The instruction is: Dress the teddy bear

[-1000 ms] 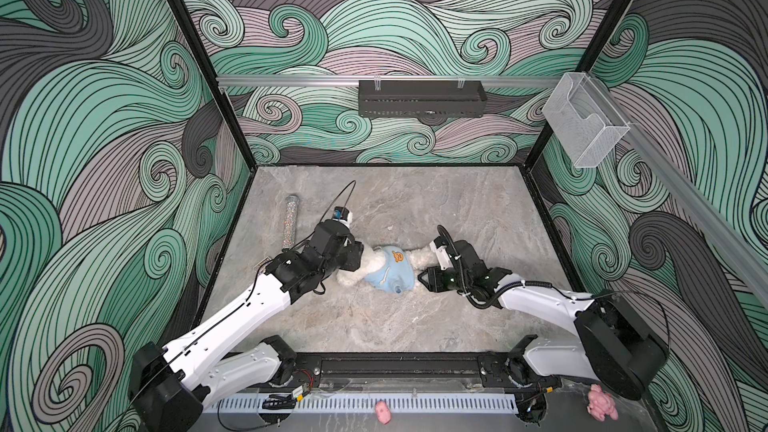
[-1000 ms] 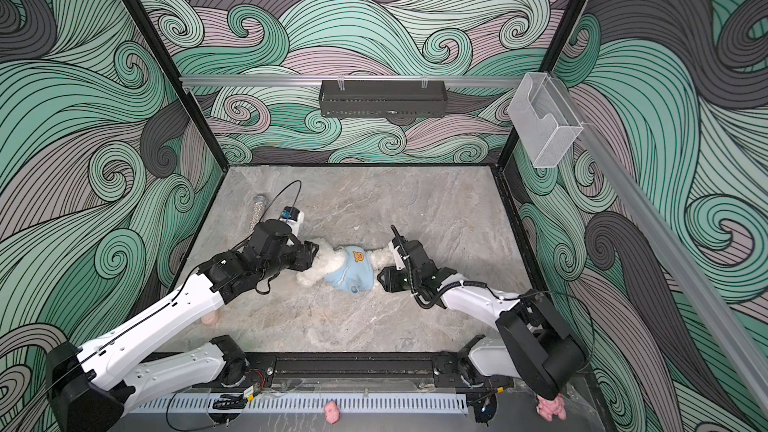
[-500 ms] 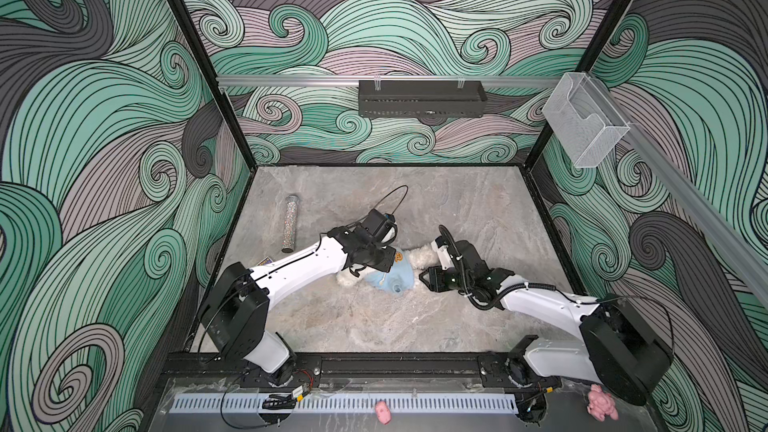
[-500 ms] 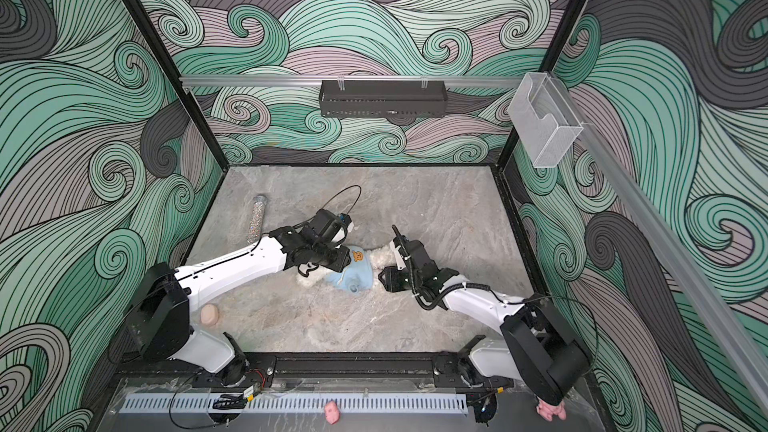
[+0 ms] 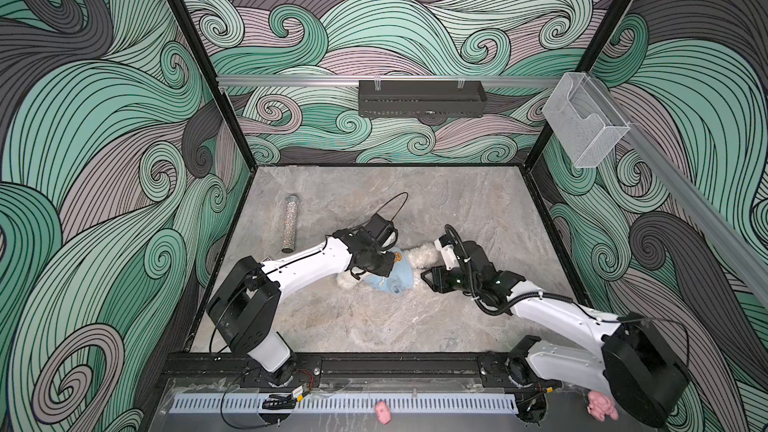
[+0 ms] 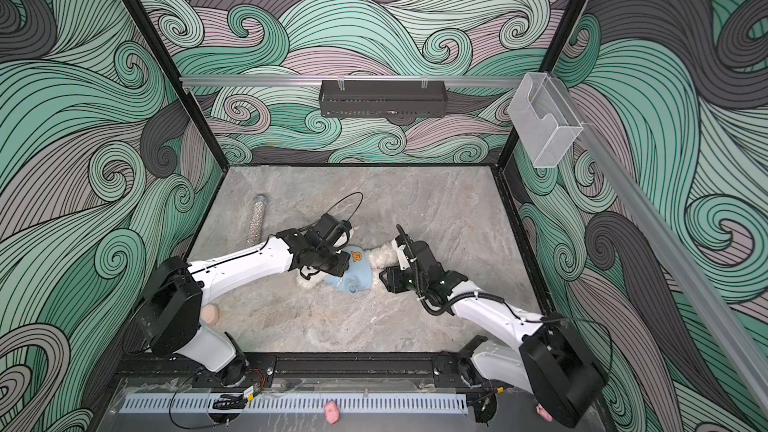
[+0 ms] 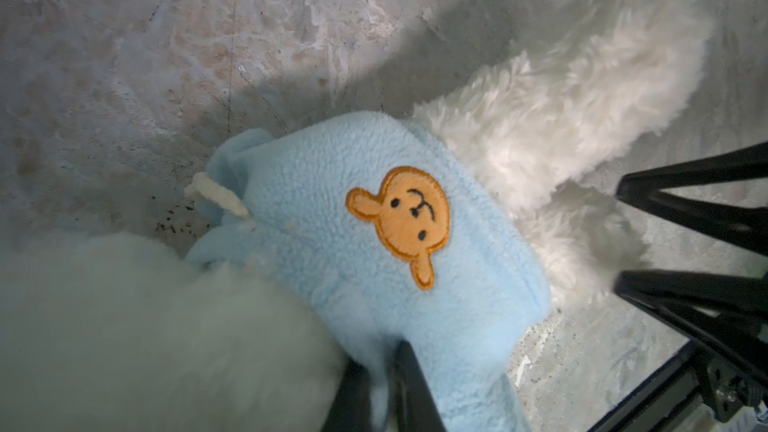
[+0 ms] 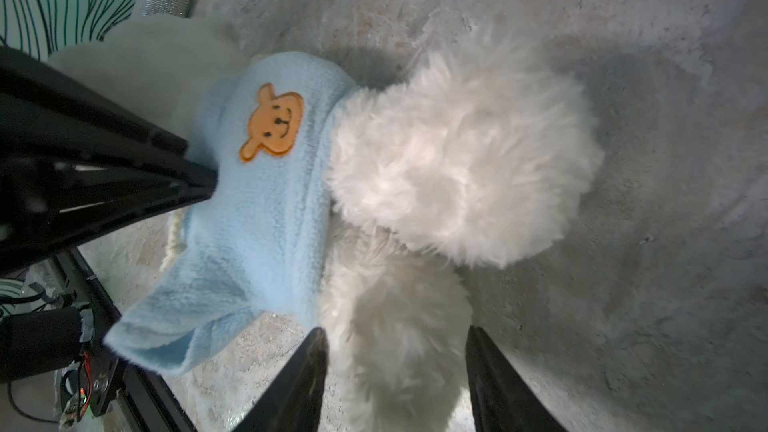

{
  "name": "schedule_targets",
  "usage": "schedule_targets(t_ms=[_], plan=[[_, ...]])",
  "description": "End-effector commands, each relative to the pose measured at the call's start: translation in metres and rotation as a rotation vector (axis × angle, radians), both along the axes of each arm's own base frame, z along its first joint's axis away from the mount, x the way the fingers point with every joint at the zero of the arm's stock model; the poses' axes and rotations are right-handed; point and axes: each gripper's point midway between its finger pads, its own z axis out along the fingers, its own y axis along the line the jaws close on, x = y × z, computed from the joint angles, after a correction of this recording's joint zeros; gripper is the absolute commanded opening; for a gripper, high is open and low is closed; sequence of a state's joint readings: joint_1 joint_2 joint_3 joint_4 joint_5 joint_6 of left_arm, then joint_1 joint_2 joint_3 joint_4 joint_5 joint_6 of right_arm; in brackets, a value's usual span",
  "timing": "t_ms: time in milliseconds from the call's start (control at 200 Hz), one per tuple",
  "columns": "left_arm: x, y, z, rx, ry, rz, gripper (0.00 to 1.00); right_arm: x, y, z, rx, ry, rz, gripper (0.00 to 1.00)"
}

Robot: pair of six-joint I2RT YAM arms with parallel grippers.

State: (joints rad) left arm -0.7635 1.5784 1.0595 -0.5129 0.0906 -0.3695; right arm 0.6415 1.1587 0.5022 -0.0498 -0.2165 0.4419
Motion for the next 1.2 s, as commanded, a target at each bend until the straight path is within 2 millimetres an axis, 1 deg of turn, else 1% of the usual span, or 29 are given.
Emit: schedule_targets(t_ms=[0, 60, 165, 310, 380, 500, 545, 600, 620, 670, 700, 740, 755, 785, 911, 956, 1086, 1196], plan=[[-0.005, -0.009, -0.003, -0.052, 0.031, 0.001, 0.08, -0.017, -0.003, 0.006, -0.012, 0.002, 0.051, 0.59], [-0.004, -0.013, -0.002, -0.075, 0.032, 0.008, 0.05, -0.022, -0.005, 0.001, -0.019, 0.004, 0.046, 0.65], [-0.007, -0.019, 0.003, -0.109, 0.055, 0.001, 0.00, -0.021, -0.007, -0.010, -0.045, 0.019, 0.034, 0.68], [-0.007, -0.014, 0.002, -0.104, 0.050, 0.012, 0.00, -0.011, -0.011, -0.026, -0.102, 0.008, 0.010, 0.69], [-0.010, -0.015, 0.002, -0.117, 0.063, 0.011, 0.00, -0.009, -0.010, -0.030, -0.111, 0.012, 0.011, 0.69], [-0.009, -0.012, -0.002, -0.111, 0.061, 0.017, 0.00, -0.008, -0.012, -0.039, -0.151, 0.018, 0.020, 0.69], [-0.010, -0.012, -0.001, -0.111, 0.065, 0.012, 0.00, -0.008, -0.010, -0.041, -0.148, 0.025, 0.029, 0.68], [-0.010, -0.013, 0.001, -0.126, 0.056, 0.014, 0.00, -0.007, -0.006, -0.044, -0.128, 0.030, 0.033, 0.63], [-0.009, -0.013, 0.001, -0.131, 0.055, 0.015, 0.00, -0.006, -0.004, -0.046, -0.126, 0.032, 0.035, 0.59], [-0.007, -0.012, 0.003, -0.138, 0.054, 0.025, 0.00, -0.005, -0.005, -0.051, -0.140, 0.050, 0.026, 0.44], [-0.007, -0.011, 0.004, -0.143, 0.061, 0.030, 0.00, -0.003, -0.008, -0.053, -0.156, 0.054, 0.009, 0.31], [-0.007, -0.008, 0.007, -0.152, 0.067, 0.038, 0.00, -0.002, -0.015, -0.055, -0.186, 0.064, -0.031, 0.17], [-0.006, -0.007, 0.008, -0.157, 0.068, 0.042, 0.00, -0.001, -0.019, -0.056, -0.199, 0.065, -0.049, 0.13], [-0.006, -0.004, 0.011, -0.165, 0.070, 0.051, 0.00, -0.002, -0.026, -0.057, -0.221, 0.074, -0.076, 0.08], [-0.005, 0.009, 0.018, -0.190, 0.065, 0.072, 0.00, -0.008, -0.044, -0.052, -0.241, 0.088, -0.165, 0.04], [-0.007, 0.012, 0.017, -0.184, 0.060, 0.073, 0.00, -0.010, -0.046, -0.050, -0.219, 0.091, -0.185, 0.04], [-0.007, 0.026, 0.005, -0.150, 0.072, 0.104, 0.00, -0.014, -0.049, -0.044, -0.173, 0.093, -0.230, 0.02], [-0.004, 0.029, 0.003, -0.157, 0.075, 0.123, 0.00, -0.013, -0.050, -0.040, -0.174, 0.088, -0.238, 0.01]])
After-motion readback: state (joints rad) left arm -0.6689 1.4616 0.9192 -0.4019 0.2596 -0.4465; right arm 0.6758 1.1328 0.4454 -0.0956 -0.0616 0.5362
